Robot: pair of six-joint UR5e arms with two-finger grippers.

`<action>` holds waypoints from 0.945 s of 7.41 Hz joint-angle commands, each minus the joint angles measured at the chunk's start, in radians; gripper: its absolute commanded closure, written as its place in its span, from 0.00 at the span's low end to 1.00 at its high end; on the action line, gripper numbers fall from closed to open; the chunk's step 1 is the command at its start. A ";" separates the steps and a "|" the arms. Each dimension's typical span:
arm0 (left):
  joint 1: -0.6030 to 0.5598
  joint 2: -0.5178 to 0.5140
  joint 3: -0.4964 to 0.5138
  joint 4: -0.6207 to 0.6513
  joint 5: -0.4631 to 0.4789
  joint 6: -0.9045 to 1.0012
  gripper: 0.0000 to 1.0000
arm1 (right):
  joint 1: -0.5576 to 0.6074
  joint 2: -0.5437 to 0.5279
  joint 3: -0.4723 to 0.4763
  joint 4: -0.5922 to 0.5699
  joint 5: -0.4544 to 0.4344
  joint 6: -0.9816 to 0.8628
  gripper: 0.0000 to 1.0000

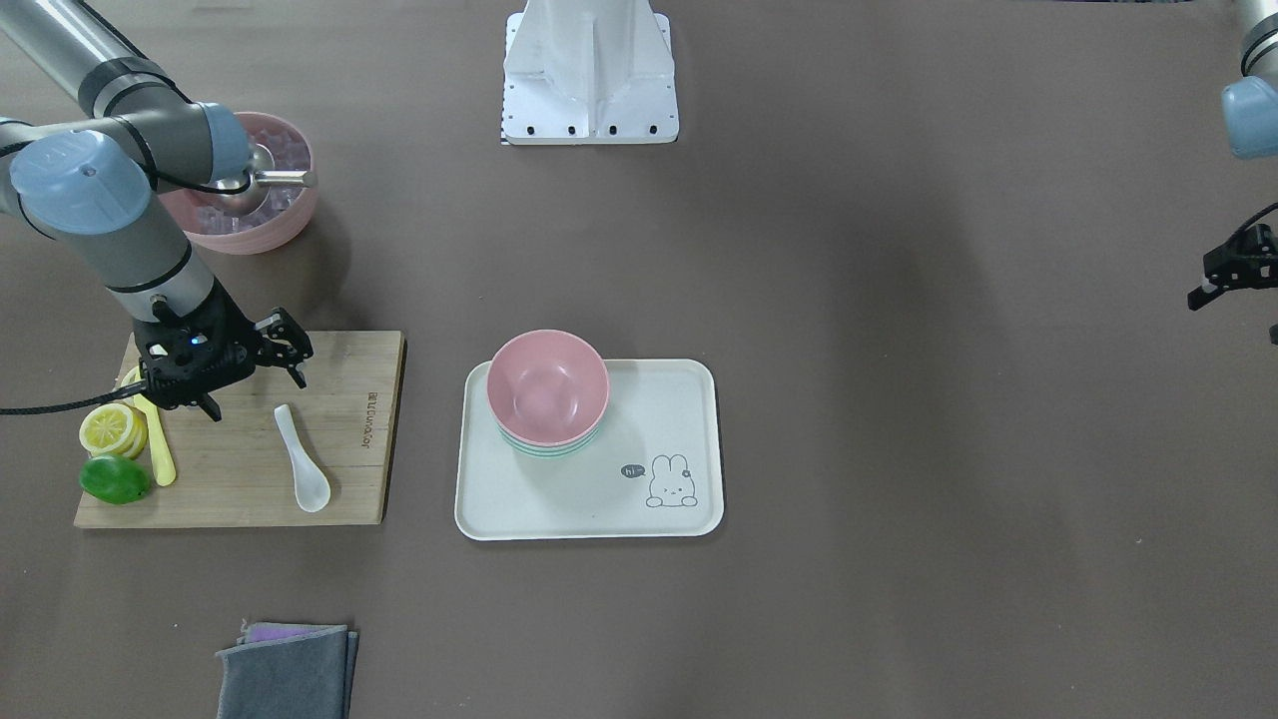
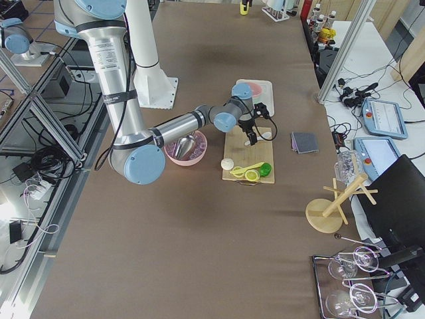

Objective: Stack pink bowl on green and place spoon
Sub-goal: 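Withdraw the left arm while the right arm moves toward the cutting board, then lower the right gripper onto the white spoon handle and grasp it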

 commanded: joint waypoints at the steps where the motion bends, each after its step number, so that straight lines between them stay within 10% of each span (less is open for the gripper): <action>1: -0.014 0.008 0.005 0.001 0.000 0.022 0.02 | -0.004 0.047 -0.062 0.007 0.000 -0.042 0.10; 4: -0.014 0.011 0.006 0.001 0.001 0.022 0.02 | -0.004 0.048 -0.093 0.007 0.001 -0.035 0.40; 7: -0.012 0.011 0.009 -0.001 0.006 0.022 0.02 | -0.006 0.050 -0.094 0.007 0.001 -0.028 0.45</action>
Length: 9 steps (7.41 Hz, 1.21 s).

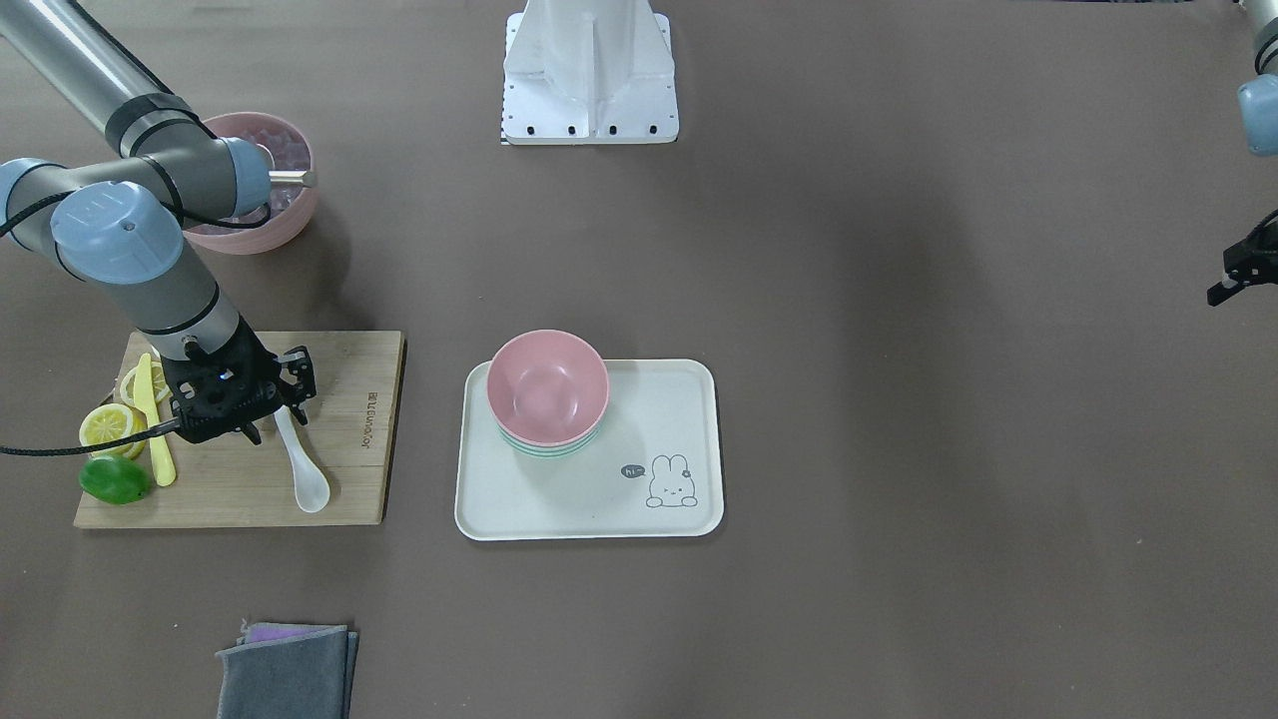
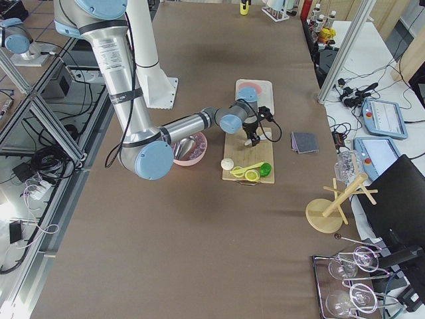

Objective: Stack pink bowl on green and place spoon
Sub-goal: 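Lower the right gripper onto the white spoon handle and grasp it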

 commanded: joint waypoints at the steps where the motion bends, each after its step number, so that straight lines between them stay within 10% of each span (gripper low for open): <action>1: 0.001 0.000 0.001 0.000 0.005 0.000 0.02 | -0.001 0.001 -0.001 0.000 0.000 0.002 0.48; 6: 0.000 0.002 0.001 0.000 0.006 0.000 0.02 | -0.005 0.001 -0.002 -0.002 0.002 0.002 0.59; 9: 0.001 0.002 0.001 0.000 0.006 0.003 0.02 | -0.005 0.003 -0.001 0.000 0.005 0.003 1.00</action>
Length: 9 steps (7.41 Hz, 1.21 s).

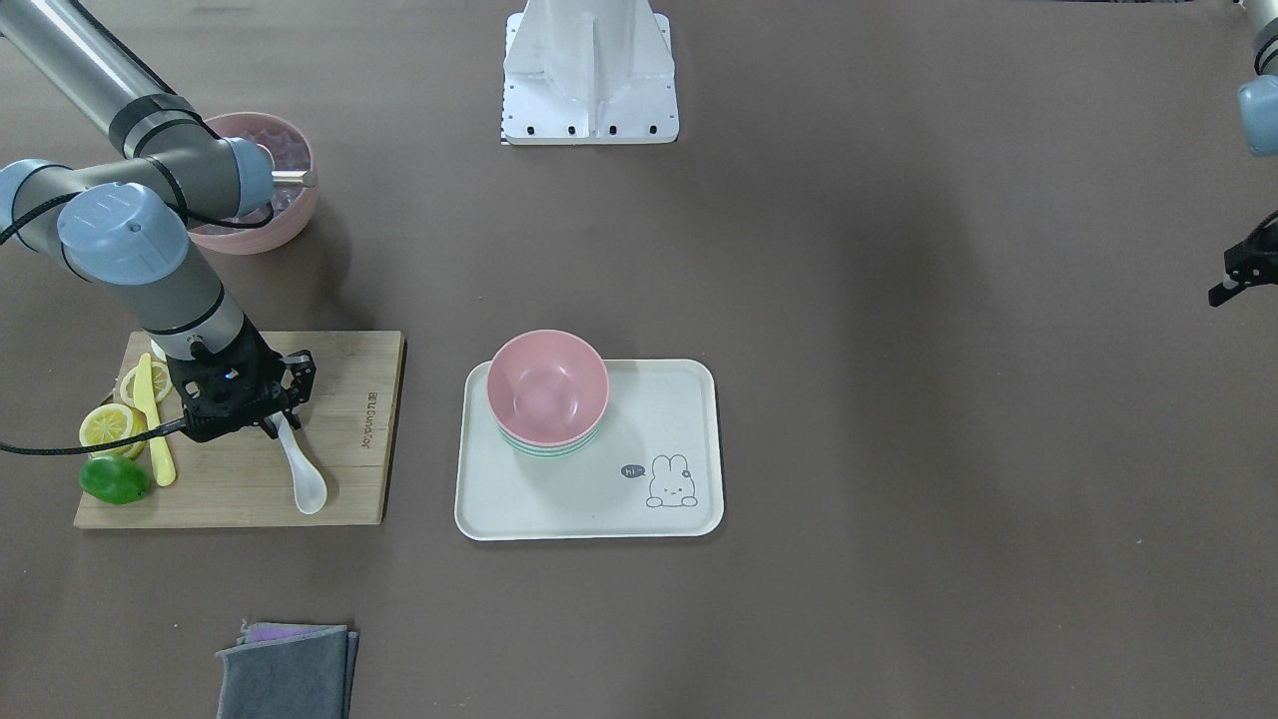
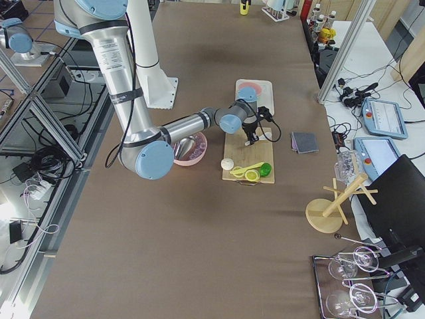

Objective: Stack pink bowl on green and place spoon
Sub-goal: 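Lower the right gripper onto the white spoon handle and grasp it, then lift the white spoon with the right gripper toward the pink bowl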

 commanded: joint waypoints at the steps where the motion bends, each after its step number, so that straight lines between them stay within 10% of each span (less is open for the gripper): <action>1: -0.001 0.000 0.000 0.000 0.000 0.000 0.02 | 0.001 0.001 0.005 0.001 0.003 -0.001 1.00; 4: -0.001 0.000 -0.003 0.000 -0.003 0.000 0.02 | 0.063 0.067 0.016 -0.038 0.075 0.002 1.00; 7: -0.001 0.000 -0.003 0.000 -0.005 0.000 0.02 | 0.079 0.272 0.165 -0.513 0.105 0.135 1.00; 9: -0.001 0.008 -0.005 0.000 -0.006 -0.003 0.02 | 0.001 0.395 0.157 -0.587 0.062 0.459 1.00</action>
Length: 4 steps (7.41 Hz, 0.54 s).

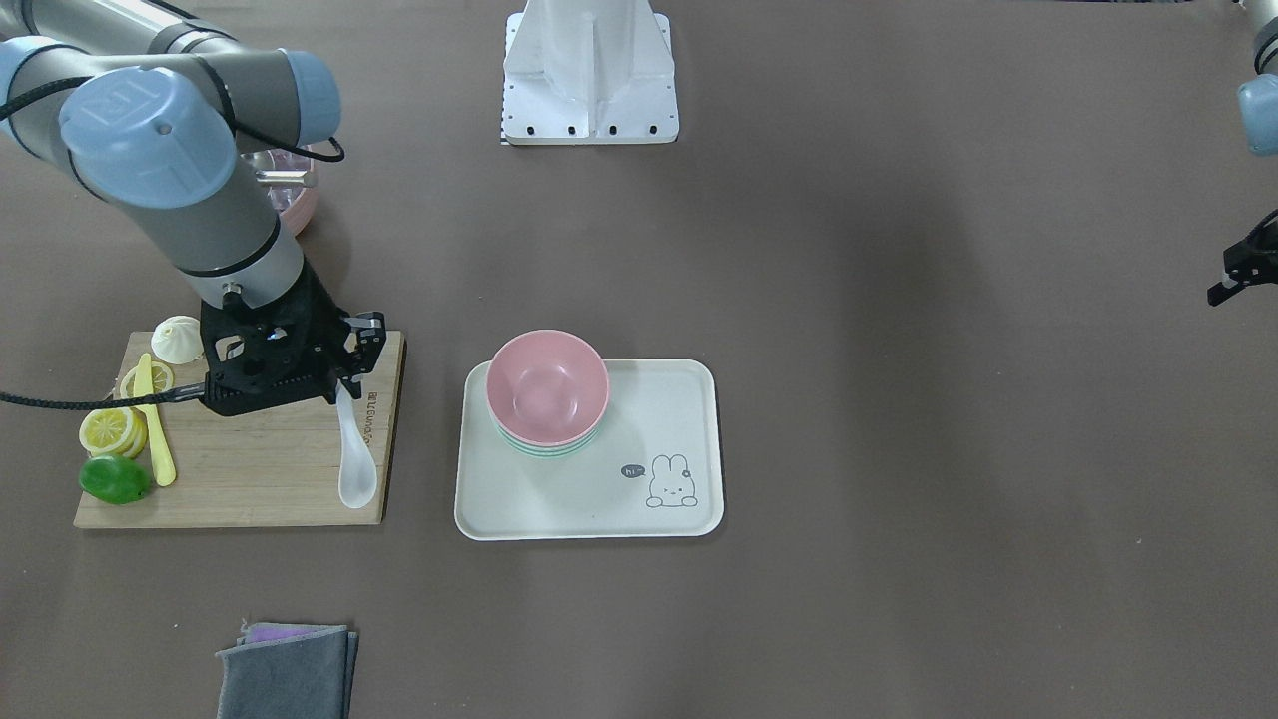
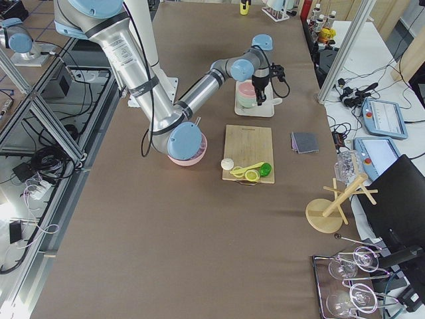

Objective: Stack pink bowl on green and place spoon
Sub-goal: 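Lift the white spoon with the right gripper toward the pink bowl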

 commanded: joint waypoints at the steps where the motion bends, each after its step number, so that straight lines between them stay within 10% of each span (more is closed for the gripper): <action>1: 0.000 0.009 -0.004 0.000 -0.003 -0.001 0.02 | -0.125 0.129 -0.017 -0.093 -0.117 0.307 1.00; 4: -0.002 0.010 -0.003 0.000 -0.003 -0.001 0.02 | -0.247 0.284 -0.196 -0.129 -0.222 0.462 1.00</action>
